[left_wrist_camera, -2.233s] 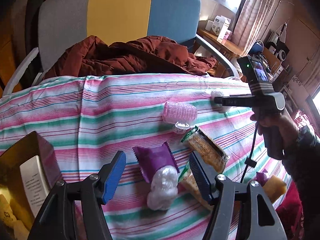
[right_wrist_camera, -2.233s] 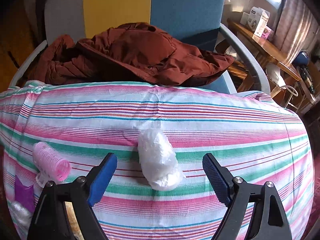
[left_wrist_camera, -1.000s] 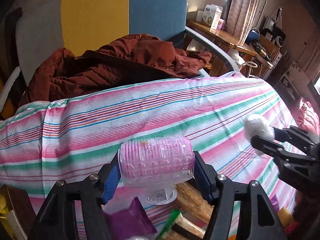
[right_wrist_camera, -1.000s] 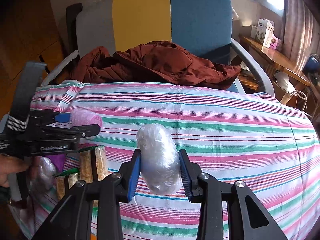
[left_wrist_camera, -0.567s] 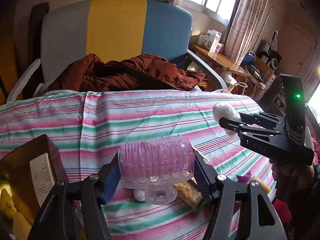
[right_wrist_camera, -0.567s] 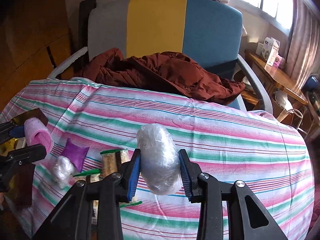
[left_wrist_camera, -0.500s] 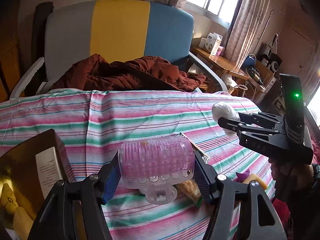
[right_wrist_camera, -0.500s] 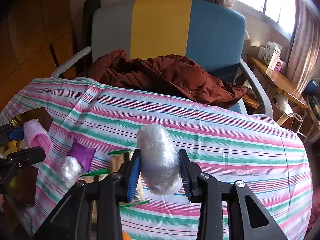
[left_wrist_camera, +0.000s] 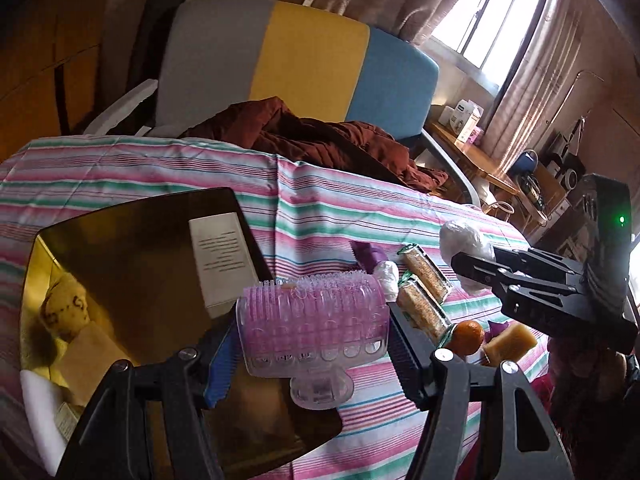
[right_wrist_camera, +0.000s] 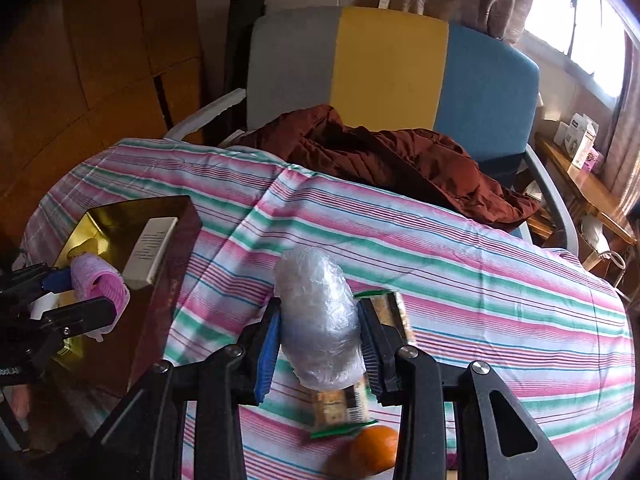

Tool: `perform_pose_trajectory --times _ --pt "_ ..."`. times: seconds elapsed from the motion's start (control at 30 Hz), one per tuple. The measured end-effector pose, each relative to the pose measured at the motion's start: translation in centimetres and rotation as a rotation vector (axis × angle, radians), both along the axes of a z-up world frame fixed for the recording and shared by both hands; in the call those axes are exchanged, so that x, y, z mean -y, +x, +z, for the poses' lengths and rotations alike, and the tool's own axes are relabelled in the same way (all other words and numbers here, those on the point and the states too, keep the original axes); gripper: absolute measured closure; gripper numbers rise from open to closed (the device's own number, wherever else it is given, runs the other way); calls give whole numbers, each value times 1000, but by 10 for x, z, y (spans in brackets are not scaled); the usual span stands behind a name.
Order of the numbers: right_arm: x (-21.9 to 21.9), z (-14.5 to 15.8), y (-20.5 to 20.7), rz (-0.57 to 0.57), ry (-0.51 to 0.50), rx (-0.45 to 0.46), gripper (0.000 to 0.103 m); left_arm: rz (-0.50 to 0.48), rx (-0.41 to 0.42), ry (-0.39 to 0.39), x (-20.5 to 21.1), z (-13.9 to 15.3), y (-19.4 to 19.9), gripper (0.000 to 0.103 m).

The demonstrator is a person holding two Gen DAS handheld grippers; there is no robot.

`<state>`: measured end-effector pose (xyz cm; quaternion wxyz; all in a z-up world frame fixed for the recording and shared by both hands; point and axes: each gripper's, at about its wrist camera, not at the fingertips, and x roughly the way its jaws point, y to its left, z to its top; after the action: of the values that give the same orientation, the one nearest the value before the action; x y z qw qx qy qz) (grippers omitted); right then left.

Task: Organize objects
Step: 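Lower the hair roller into the gold tray with left gripper while right gripper releases the bundle there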

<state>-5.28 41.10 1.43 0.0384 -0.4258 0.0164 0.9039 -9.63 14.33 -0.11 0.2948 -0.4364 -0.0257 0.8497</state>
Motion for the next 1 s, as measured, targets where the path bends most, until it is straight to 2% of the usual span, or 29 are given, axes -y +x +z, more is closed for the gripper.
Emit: perform_pose_trajectory --times 0.23,0.33,0.57,0.8,1.0 --pt "59 -13 6 73 -74 8 66 81 16 4 66 -8 10 36" --pt "82 -17 6 105 -105 11 66 84 28 -1 85 -18 19 36" --pt "130 -26 3 166 -141 22 66 101 64 -42 103 -47 35 35" --pt "151 -38 0 175 -167 47 66 128 102 -90 114 -69 37 37" --pt "165 -52 -8 166 -124 68 66 139 138 -112 123 -84 38 37"
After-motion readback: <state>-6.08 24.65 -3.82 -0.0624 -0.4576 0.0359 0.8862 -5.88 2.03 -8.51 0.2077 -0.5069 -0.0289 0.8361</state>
